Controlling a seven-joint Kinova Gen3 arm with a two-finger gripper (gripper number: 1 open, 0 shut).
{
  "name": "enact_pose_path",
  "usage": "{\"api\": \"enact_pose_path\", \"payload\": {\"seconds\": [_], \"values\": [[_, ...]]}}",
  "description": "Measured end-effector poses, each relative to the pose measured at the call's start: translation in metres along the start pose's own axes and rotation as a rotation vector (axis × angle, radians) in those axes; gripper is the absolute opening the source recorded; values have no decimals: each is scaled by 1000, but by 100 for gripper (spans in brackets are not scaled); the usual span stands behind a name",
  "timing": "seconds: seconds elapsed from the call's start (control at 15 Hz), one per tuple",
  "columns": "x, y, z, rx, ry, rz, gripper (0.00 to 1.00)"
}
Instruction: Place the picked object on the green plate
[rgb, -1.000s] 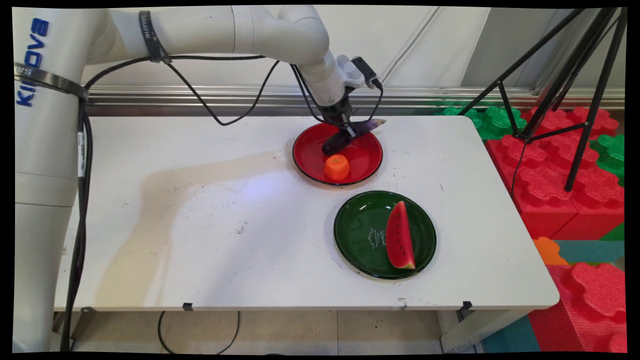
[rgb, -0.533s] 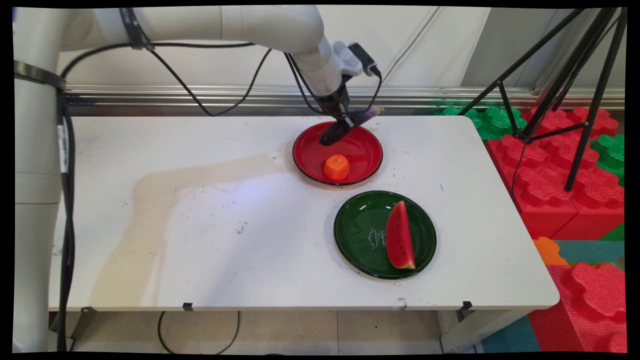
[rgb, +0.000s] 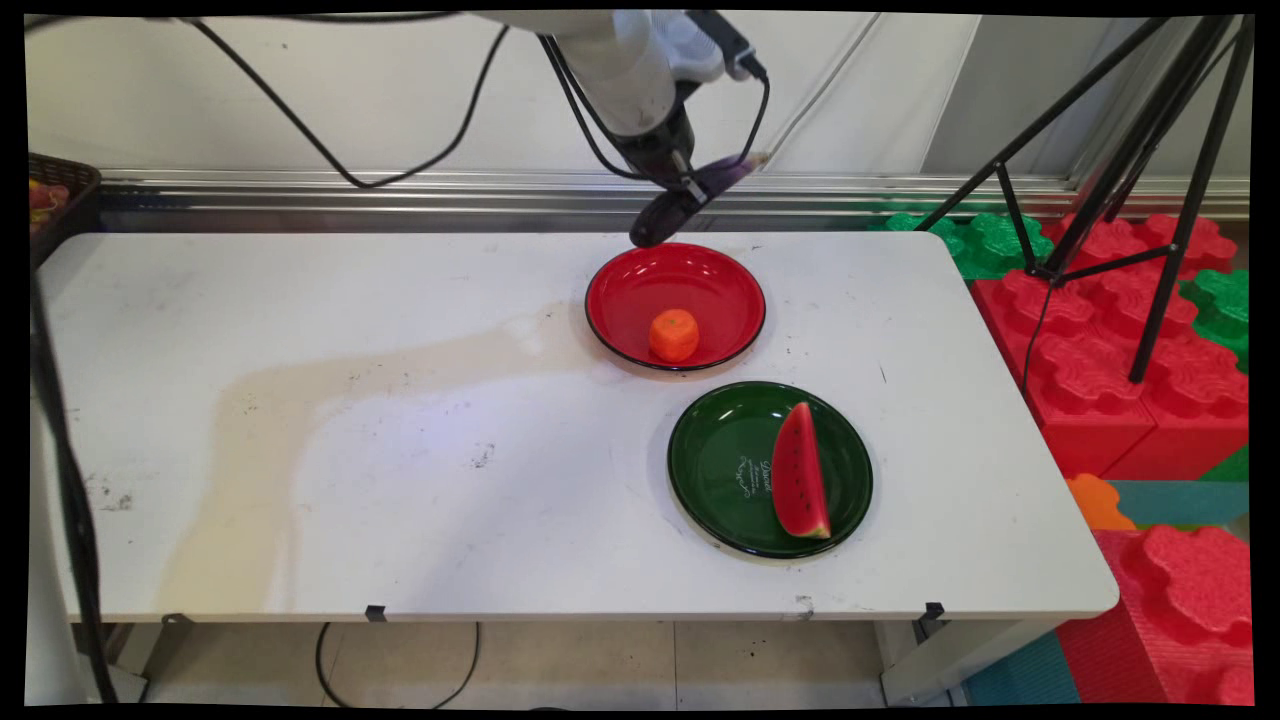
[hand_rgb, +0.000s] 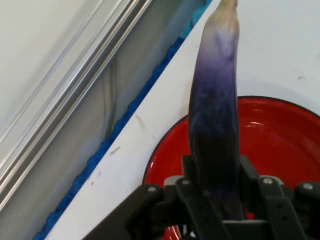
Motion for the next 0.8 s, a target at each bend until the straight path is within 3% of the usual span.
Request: {"api": "enact_pose_path", "payload": {"seconds": [0.47,0.8], "values": [[-15,39,-75,-25,-11,-52,0],[-25,68,-102,-54,-40,-98,0]]}}
